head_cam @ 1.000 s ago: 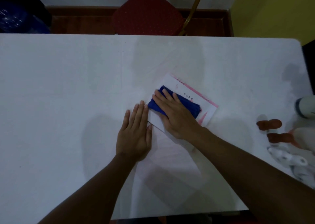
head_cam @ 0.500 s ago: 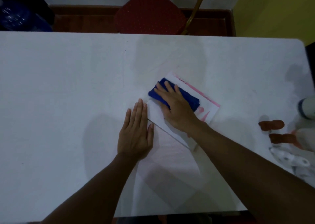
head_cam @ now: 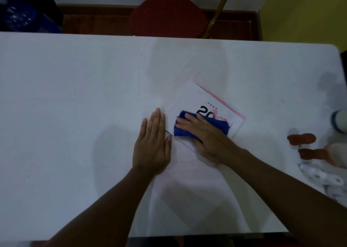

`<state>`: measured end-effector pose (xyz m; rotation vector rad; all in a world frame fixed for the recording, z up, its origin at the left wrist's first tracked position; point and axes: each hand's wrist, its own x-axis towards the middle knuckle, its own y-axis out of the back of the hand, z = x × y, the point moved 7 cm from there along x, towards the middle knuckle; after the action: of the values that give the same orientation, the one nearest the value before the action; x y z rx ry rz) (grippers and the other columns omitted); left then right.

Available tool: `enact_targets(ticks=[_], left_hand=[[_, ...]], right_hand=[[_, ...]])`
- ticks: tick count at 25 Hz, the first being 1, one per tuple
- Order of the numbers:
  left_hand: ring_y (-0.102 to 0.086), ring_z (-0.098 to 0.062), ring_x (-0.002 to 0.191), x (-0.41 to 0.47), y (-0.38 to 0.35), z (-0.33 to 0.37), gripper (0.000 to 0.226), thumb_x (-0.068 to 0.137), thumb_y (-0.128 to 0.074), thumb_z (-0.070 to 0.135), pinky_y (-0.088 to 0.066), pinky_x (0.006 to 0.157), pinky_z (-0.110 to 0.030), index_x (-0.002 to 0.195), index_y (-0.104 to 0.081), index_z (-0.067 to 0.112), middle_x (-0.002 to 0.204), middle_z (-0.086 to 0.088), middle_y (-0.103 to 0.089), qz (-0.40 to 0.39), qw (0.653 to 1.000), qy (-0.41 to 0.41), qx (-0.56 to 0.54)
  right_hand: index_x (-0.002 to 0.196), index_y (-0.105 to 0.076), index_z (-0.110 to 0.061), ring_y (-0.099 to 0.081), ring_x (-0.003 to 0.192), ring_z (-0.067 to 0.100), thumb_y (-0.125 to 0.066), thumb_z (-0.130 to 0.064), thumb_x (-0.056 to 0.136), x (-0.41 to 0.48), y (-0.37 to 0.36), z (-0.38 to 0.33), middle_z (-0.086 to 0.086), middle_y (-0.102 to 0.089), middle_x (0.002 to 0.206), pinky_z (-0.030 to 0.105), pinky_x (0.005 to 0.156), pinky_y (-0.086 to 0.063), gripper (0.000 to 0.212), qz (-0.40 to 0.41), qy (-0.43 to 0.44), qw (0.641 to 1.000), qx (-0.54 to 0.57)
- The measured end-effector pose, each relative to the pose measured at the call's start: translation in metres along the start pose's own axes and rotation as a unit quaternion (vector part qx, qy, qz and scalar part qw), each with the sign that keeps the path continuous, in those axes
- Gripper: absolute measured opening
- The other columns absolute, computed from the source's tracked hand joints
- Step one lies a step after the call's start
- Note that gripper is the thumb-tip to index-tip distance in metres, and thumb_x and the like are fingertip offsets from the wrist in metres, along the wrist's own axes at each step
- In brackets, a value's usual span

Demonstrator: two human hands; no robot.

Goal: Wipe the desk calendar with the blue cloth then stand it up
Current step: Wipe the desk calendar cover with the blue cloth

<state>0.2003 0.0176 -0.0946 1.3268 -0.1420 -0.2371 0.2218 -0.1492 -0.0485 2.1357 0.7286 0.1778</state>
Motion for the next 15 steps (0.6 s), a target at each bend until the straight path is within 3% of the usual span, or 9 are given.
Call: enact_targets(ticks=[5, 11, 15], left_hand=[[-0.006, -0.02, 0.167, -0.002, 0.001, 0.0, 0.066, 0.111, -0.021, 0.039, -0.018, 0.134, -0.046, 0.168, -0.013, 0.007, 0.178, -0.011, -0.011, -0.003, 1.0, 0.0, 0.004], [-0.004, -0.021, 0.167, -0.001, 0.003, 0.001, 0.068, 0.11, -0.02, 0.04, -0.016, 0.135, -0.047, 0.169, -0.009, 0.006, 0.179, -0.011, -0.006, -0.005, 1.0, -0.001, 0.003], [-0.006, -0.022, 0.167, 0.0, 0.003, 0.001, 0.068, 0.11, -0.02, 0.04, -0.016, 0.134, -0.047, 0.168, -0.011, 0.005, 0.178, -0.012, -0.008, 0.004, 1.0, -0.004, 0.002]], right_hand=[[0.156, -0.041, -0.016, -0.023, 0.156, 0.016, -0.051, -0.011, 0.105, 0.019, -0.012, -0.004, -0.002, -0.038, 0.164, 0.04, 0.129, -0.015, 0.052, 0.029, -0.062, 0.998, 0.003], [0.159, -0.035, -0.017, -0.021, 0.157, 0.015, -0.048, -0.018, 0.103, -0.056, -0.015, -0.005, -0.003, -0.034, 0.166, 0.039, 0.129, -0.016, 0.057, -0.006, -0.008, 0.997, -0.079], [0.159, -0.033, -0.015, -0.019, 0.157, 0.018, -0.049, -0.016, 0.105, -0.03, 0.015, 0.036, -0.001, -0.029, 0.168, 0.04, 0.129, -0.012, 0.057, 0.056, -0.095, 0.991, -0.071]])
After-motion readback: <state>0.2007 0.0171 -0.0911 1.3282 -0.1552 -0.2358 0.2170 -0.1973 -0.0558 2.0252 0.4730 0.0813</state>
